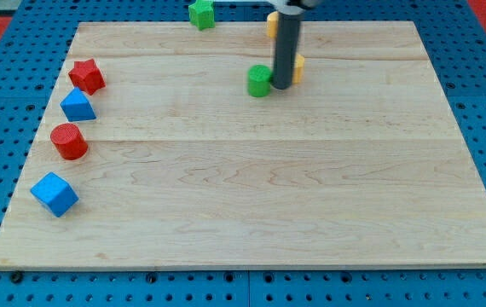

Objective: Move yellow hexagon closer to yellow heart

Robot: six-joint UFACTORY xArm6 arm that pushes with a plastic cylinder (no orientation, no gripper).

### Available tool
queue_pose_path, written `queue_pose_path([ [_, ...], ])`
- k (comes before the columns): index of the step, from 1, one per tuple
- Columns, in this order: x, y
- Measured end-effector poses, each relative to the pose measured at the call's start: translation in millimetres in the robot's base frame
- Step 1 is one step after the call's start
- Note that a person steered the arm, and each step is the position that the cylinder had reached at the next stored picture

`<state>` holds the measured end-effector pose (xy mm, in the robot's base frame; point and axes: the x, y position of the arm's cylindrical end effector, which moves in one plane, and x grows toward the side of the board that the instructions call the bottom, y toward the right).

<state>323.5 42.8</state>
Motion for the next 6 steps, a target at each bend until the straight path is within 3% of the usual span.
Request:
queue_pose_path([
  [1,-43,11],
  [2,-12,12],
  [3,1,57],
  [4,-22,83],
  [5,-58,72],
  [6,-26,69],
])
